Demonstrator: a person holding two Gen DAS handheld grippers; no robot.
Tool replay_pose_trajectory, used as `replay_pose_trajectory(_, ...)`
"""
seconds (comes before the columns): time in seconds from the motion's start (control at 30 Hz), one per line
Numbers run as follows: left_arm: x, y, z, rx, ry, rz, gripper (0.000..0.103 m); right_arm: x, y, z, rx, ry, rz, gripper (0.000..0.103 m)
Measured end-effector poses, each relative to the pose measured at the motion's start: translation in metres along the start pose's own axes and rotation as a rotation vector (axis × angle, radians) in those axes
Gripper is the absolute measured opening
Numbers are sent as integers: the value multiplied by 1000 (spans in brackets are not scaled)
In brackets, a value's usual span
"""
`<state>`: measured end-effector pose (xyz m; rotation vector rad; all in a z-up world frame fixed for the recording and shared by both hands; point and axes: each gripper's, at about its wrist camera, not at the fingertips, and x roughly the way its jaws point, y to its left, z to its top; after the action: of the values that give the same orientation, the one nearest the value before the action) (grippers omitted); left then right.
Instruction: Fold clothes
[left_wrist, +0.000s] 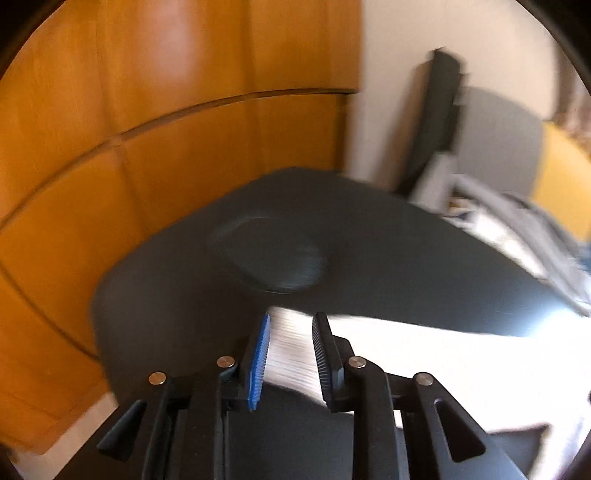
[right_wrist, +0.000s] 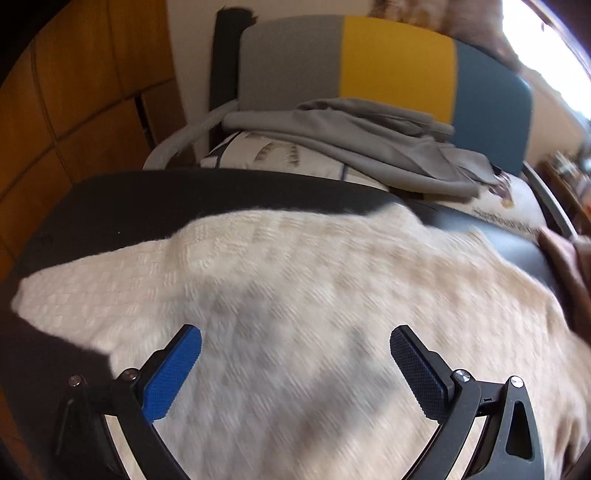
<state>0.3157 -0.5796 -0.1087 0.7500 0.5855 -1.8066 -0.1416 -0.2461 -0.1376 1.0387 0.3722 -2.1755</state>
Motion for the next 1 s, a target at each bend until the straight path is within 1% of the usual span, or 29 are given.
replay_pose_trajectory(0.07,-16,-30,-17,53,11,-95,25,-31,-35,-27,65,-18,-45,103)
replay_pose_trajectory(0.13,-31,-89,-43,146,41,-200,25,-61,-69,-55,131,-22,-124,103)
replay_pose_trajectory(0.2,-46,-139,-75,248,76,-308,25,-92,-108,-87,213,-26,-210,103)
replay_pose_trajectory(0.23,-55,-165,-92,306,91,-354,25,-108,-128,-104,262,-25,-237,103)
replay_pose_trajectory(0.33,-94,-259,-151,458,133,-484,25,-152,-187,-158,416,-21,-241,103)
replay_pose_trajectory(0.4,-126,-333,-184,559,159,-565,25,-180,-217,-192,497,-39,-261,103)
replay_pose_trajectory(0.43,-139,-364,-198,608,170,-588,25,-191,-227,-205,528,-48,-253,103)
replay_pose_trajectory(0.5,-160,-411,-226,705,186,-606,25,-207,-237,-222,562,-75,-219,103)
replay_pose_trajectory(0.53,-166,-428,-237,743,202,-624,25,-216,-243,-231,578,-89,-202,103)
replay_pose_trajectory(0.57,-170,-439,-245,770,227,-652,25,-221,-243,-235,574,-102,-183,102)
replay_pose_trajectory(0.6,-172,-451,-249,790,236,-665,25,-222,-237,-234,538,-112,-162,102)
replay_pose_trajectory(0.7,-174,-480,-249,827,214,-665,25,-214,-210,-224,412,-127,-75,102)
replay_pose_trajectory(0.8,-155,-493,-238,868,187,-641,25,-192,-185,-210,296,-113,8,102)
replay_pose_trajectory(0.87,-144,-497,-238,875,183,-631,26,-175,-169,-199,229,-96,51,102)
replay_pose_trajectory(0.93,-136,-498,-241,876,165,-641,28,-154,-158,-193,174,-45,93,102)
replay_pose_trajectory(1.0,-135,-495,-241,881,150,-643,29,-129,-151,-197,137,70,115,103)
